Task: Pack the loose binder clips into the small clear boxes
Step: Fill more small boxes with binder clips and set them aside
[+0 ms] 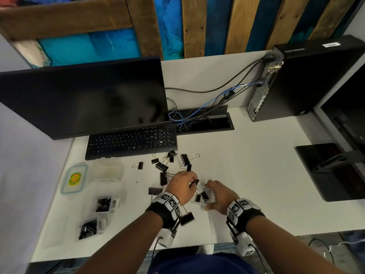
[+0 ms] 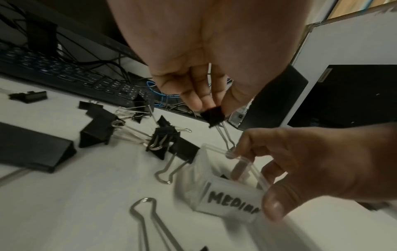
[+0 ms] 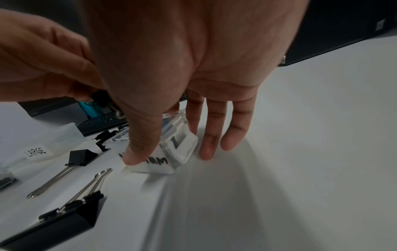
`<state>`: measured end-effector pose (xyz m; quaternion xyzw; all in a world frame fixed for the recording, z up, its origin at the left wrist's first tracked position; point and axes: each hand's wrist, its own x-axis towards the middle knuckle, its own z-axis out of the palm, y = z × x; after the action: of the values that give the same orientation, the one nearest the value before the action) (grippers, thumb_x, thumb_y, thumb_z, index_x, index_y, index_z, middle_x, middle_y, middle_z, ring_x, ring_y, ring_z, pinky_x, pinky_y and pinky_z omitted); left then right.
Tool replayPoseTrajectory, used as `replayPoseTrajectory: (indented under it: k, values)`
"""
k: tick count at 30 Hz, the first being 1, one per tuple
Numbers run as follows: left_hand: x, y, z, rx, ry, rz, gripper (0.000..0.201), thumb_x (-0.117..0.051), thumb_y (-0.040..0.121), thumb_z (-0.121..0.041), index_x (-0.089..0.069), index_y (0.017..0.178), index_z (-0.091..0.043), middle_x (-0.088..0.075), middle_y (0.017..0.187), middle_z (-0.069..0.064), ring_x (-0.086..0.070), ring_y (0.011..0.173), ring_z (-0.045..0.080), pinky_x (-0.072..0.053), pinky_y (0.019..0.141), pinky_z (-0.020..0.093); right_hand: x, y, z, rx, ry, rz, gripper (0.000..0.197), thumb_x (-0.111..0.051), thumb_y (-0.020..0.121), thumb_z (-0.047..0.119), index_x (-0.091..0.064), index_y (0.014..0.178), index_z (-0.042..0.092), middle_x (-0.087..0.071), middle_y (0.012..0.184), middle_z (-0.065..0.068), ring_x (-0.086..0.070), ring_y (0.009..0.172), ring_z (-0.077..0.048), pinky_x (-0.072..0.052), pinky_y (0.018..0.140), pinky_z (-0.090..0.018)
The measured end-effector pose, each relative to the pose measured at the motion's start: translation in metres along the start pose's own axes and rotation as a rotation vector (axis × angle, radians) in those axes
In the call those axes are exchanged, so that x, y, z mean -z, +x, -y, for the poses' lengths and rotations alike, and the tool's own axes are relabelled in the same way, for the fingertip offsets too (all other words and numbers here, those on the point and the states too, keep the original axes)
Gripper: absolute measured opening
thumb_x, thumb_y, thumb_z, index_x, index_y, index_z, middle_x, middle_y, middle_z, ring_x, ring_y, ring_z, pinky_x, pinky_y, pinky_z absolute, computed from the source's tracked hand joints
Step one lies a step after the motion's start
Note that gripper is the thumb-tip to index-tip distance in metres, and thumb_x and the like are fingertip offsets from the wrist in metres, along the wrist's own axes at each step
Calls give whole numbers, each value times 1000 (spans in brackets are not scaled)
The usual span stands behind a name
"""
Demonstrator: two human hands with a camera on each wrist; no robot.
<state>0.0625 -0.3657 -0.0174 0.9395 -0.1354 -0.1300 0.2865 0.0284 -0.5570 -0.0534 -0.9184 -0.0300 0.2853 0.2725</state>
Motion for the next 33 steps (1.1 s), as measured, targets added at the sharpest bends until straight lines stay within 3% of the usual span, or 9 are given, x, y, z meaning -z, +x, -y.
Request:
replayPoseTrajectory:
  k: [3, 8, 14, 21, 25, 27, 30, 33]
  values:
    - [-7, 4, 2, 61, 32, 86, 16, -58, 91, -22, -65, 104, -27, -60, 107, -2, -58, 96, 12, -48, 81, 22, 0, -1, 0, -2, 7, 2, 74, -79, 72, 44, -39, 133, 31, -46, 132, 9, -55, 113, -18, -48, 91, -38]
    - [-15, 4, 10, 101, 98, 191, 11, -60, 89, -27, -62, 100, -27, -63, 103, 0, -62, 88, 16, -54, 81, 32, 0, 0, -2, 9, 12, 4, 73, -79, 73, 44, -39, 132, 29, -47, 128, 7, -55, 110, -19, -48, 90, -39]
    - [-19, 5, 3, 17, 102, 177, 10, -58, 92, -24, -62, 101, -22, -61, 102, -2, -59, 94, 17, -51, 81, 32, -1, 2, -4, 19, 12, 4, 73, -80, 72, 44, -39, 132, 30, -47, 131, 8, -55, 112, -18, -48, 91, -38]
    - [-18, 7, -8, -9, 234, 183, 13, -55, 92, -32, -63, 98, -25, -65, 101, -4, -61, 94, 18, -50, 76, 30, -2, 3, -5, 24, 6, 0, 74, -80, 72, 44, -40, 133, 29, -47, 131, 10, -55, 114, -17, -47, 91, -38]
    - [-17, 9, -7, -67, 286, 175, 22, -52, 94, -36, -64, 109, -24, -58, 116, -5, -57, 104, 17, -48, 84, 31, -2, 5, -6, 27, 9, 4, 74, -80, 70, 45, -40, 131, 31, -47, 128, 10, -55, 112, -17, -48, 91, -39]
    - [-17, 10, -1, -105, 227, 200, 36, -60, 88, -42, -57, 121, -27, -50, 126, -9, -51, 113, 14, -44, 93, 30, -2, 4, -6, 33, 15, 7, 71, -80, 69, 45, -41, 127, 32, -48, 124, 11, -56, 107, -17, -49, 89, -40]
    - [-16, 7, 7, -158, 280, 369, 73, -71, 78, -48, -39, 140, -29, -43, 142, -9, -40, 127, 17, -36, 105, 35, 0, 4, -6, 41, 17, 10, 68, -81, 69, 44, -42, 124, 31, -49, 121, 10, -56, 103, -15, -49, 87, -38]
    - [-16, 1, 12, -143, 317, 403, 82, -74, 79, -40, -30, 147, -26, -41, 146, -4, -37, 133, 19, -32, 110, 35, 1, 4, -4, 62, 0, 26, 73, -81, 71, 41, -40, 131, 30, -49, 127, 8, -55, 111, -17, -48, 91, -38]
